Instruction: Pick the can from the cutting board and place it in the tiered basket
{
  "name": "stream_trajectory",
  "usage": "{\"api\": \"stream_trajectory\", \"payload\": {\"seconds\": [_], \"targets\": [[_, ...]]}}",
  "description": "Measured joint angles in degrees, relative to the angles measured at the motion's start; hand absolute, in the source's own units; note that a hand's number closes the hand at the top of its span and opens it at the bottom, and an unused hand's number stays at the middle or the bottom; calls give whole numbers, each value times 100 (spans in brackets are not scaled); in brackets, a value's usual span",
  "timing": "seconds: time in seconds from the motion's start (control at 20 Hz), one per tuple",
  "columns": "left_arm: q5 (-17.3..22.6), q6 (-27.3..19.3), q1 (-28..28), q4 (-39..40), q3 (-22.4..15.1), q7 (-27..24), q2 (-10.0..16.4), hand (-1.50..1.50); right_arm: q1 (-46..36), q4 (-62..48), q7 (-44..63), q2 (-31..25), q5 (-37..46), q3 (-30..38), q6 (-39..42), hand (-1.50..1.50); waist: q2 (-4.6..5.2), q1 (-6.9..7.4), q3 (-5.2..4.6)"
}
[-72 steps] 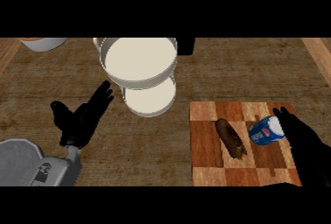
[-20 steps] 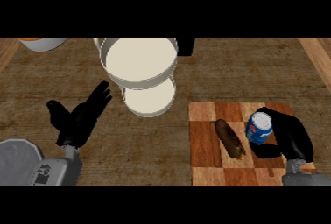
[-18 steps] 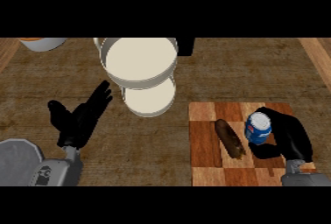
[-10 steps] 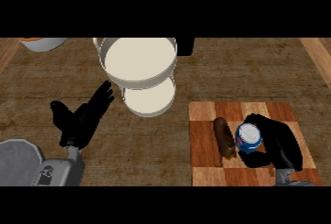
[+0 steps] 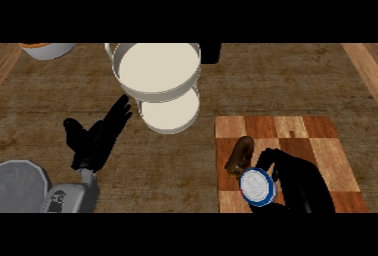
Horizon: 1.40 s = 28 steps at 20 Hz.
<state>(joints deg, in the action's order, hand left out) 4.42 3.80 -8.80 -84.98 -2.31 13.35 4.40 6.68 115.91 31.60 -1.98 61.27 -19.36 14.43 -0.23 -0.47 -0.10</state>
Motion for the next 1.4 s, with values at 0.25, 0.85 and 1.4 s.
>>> {"api": "stream_trajectory", "payload": {"seconds": [0.25,0.85,1.4], "targets": [[86,54,-35,-43,105,66,72,0,-224,1457,806,138,-287,-253,462,150,-1,3,3],[64,49,-90,-129,51,187,15,0,-3380,1742,2348,192,-370,-88,1270,150,2,69,-1],[56,99,-98,-90,63,149,19,0,-6274,-251,2783,166,-1461,1025,1352,150,5,136,-3]]}}
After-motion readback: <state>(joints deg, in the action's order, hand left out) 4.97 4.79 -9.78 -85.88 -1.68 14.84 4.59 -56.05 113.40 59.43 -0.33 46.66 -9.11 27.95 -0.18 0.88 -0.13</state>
